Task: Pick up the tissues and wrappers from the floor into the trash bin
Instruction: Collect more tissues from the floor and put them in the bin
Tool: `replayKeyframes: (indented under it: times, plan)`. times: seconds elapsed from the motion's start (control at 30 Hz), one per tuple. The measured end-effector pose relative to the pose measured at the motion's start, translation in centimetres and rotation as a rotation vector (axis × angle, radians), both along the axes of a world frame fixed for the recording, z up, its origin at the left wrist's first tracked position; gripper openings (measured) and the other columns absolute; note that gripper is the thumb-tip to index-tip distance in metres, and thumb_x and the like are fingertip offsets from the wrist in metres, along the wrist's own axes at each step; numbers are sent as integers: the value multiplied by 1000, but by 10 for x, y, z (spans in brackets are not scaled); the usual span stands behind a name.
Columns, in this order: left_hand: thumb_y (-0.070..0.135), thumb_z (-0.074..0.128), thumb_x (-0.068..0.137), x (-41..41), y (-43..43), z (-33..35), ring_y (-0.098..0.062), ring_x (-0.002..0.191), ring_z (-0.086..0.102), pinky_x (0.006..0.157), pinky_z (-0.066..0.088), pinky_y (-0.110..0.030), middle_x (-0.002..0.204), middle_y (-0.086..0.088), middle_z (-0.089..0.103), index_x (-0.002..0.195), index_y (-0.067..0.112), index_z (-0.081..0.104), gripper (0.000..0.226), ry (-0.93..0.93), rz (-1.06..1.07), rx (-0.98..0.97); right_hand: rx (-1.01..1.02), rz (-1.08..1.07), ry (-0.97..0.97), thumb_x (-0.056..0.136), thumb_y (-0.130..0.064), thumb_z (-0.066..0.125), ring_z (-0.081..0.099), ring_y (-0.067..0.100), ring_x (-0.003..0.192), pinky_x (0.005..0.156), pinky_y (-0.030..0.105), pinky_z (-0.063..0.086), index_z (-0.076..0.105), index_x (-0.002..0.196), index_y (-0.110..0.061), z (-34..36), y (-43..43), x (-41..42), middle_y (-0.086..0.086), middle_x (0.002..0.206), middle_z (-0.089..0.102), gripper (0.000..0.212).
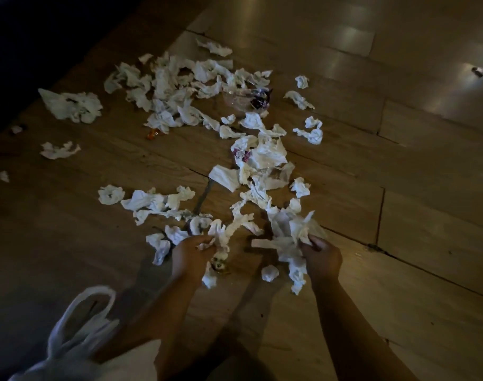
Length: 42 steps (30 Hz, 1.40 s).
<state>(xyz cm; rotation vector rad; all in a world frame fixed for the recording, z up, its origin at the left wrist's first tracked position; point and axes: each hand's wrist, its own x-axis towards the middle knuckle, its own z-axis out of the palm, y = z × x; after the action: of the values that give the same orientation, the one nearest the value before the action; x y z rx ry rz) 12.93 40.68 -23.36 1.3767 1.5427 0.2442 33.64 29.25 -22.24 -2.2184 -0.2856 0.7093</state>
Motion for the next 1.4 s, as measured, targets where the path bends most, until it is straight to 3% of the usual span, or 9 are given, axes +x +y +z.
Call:
replayKeyframes:
  times: [0.17, 0.3, 0.5, 0.67, 0.77, 0.87, 1.13, 1.23, 1.4]
  plan:
    - [15, 71, 79, -34, -21, 64, -16, 93, 67, 72, 50, -14, 97, -5, 72, 101, 10, 72, 22, -166, 162, -69, 118, -23, 217, 80, -5, 69, 63, 27, 87, 80, 37, 52, 65, 111, 3, 42, 6, -44, 18, 102, 68, 33]
    - [6, 68, 80, -81, -33, 109, 0, 60, 68, 45, 44, -5, 55, 10, 70, 84, 11, 70, 8, -292, 265, -92, 157, 15, 362, 79, -6, 69, 65, 31, 91, 76, 35, 52, 60, 119, 0, 70, 19, -93, 16, 108, 66, 41]
    - [13, 72, 78, -181, -49, 173, -12, 80, 70, 57, 54, -11, 90, -7, 74, 101, 6, 72, 24, -290, 389, -6, 196, 203, 544, 86, -5, 62, 61, 23, 90, 68, 27, 51, 55, 127, -4, 126, 40, -188, 9, 114, 62, 41]
    - [14, 76, 75, -281, -72, 219, -12, 74, 72, 64, 57, -21, 85, -5, 74, 96, 7, 73, 23, -286, 562, 119, 264, 425, 635, 88, -2, 58, 61, 24, 98, 73, 25, 51, 52, 129, -3, 176, 51, -285, 11, 124, 58, 42]
    - [12, 77, 72, -339, -94, 247, -7, 63, 70, 54, 54, -16, 80, -1, 73, 88, 12, 73, 16, -312, 664, 174, 261, 526, 717, 85, 0, 61, 60, 15, 75, 66, 22, 50, 53, 127, -3, 208, 54, -349, 12, 106, 63, 42]
    - [12, 76, 67, -397, -118, 279, -25, 80, 71, 65, 59, -27, 90, -14, 73, 89, 7, 72, 23, -367, 758, 214, 235, 630, 773, 84, -1, 63, 57, 11, 68, 59, 19, 50, 55, 123, -4, 241, 54, -414, 2, 82, 60, 40]
    - [23, 79, 72, -540, -166, 335, -22, 82, 72, 78, 57, -35, 87, -6, 76, 95, 16, 75, 25, -275, 1010, 426, 222, 998, 939, 85, -6, 62, 60, 10, 69, 53, 18, 53, 56, 122, -9, 297, 54, -579, 2, 81, 63, 37]
    - [19, 78, 72, -578, -172, 321, -24, 81, 71, 77, 57, -34, 88, -10, 75, 98, 11, 74, 27, -266, 1086, 430, 195, 1047, 917, 83, -4, 65, 60, 10, 58, 51, 20, 53, 57, 122, -4, 293, 54, -631, 8, 85, 65, 39]
    - [13, 70, 80, -606, -160, 270, -18, 62, 60, 56, 50, -23, 80, -13, 69, 98, 7, 71, 19, -220, 1211, 305, 40, 1176, 668, 80, -9, 70, 61, 23, 76, 72, 36, 52, 63, 111, -9, 258, 61, -688, 8, 87, 65, 32]
